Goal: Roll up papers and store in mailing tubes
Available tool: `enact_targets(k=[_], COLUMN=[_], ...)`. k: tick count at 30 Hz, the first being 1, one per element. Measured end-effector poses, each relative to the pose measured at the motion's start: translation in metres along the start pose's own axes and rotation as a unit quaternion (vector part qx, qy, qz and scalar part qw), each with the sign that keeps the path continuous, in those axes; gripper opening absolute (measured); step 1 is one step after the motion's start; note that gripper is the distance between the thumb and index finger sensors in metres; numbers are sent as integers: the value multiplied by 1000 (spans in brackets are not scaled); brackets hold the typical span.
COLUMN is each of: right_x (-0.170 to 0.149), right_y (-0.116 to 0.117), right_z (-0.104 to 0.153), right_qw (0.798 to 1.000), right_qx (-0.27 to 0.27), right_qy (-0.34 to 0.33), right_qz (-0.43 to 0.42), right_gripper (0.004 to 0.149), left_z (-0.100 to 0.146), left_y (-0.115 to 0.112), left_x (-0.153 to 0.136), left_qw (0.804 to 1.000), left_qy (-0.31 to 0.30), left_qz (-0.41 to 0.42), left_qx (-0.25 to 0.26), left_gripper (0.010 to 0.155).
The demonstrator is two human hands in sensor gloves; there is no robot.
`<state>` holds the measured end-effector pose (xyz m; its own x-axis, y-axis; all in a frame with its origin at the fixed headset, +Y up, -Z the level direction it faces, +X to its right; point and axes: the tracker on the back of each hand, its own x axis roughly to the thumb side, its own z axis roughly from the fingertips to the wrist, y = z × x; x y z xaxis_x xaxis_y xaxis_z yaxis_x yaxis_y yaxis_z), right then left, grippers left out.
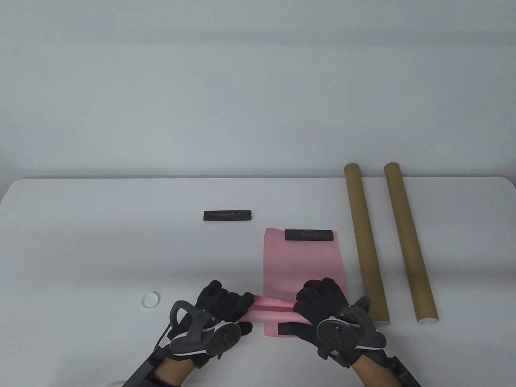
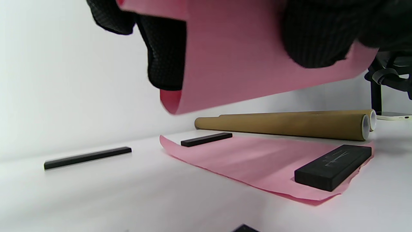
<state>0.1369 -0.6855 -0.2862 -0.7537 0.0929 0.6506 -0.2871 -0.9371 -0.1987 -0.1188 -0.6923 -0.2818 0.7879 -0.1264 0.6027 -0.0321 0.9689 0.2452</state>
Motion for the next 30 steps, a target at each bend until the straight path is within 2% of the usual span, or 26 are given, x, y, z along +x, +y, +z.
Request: enact_targets(k=[2,5,10,13,16,18,21,23,26,30], right_x=[-1,1,3,0,0,1,5,4,2,5], right_y=[0,-1,0,2,3,2,0,0,1,-3], right_z=[0,1,1,-1,0,0,1,0,0,2], right_qw=[1000,1000,1000,1000,1000,1000,999,1000,1000,999], right_qx=[6,-5,-10,13,13,10,-13,-12,4,-27], right_qy=[1,-4,-3,-6,-2,-5,-5,-4,-6,-6], right_qz=[-5,16,23,2,-14,21,32,19,7,26], right_gripper=[62,74,52,57,66,72,56,52,58,66], left_z=[-2,-1,1,0,-2,-2,0,1,1,-1], left_y=[0,-3,-3,-2,-3,-5,-3,-2,1,-1], left_x=[-2,-7,-5,-1,-6,-8,-7,-4,-3,-7], left_qw=[1000,998,999,1000,999,998,999,1000,1000,999], left_qy=[-1,11,9,-3,6,12,14,11,4,13], left_qz=[21,61,34,5,38,59,45,26,10,40], left_qx=[-10,-25,-19,-14,-25,-30,-23,-13,-2,-20], left_gripper=[64,67,71,68,65,66,69,72,67,65])
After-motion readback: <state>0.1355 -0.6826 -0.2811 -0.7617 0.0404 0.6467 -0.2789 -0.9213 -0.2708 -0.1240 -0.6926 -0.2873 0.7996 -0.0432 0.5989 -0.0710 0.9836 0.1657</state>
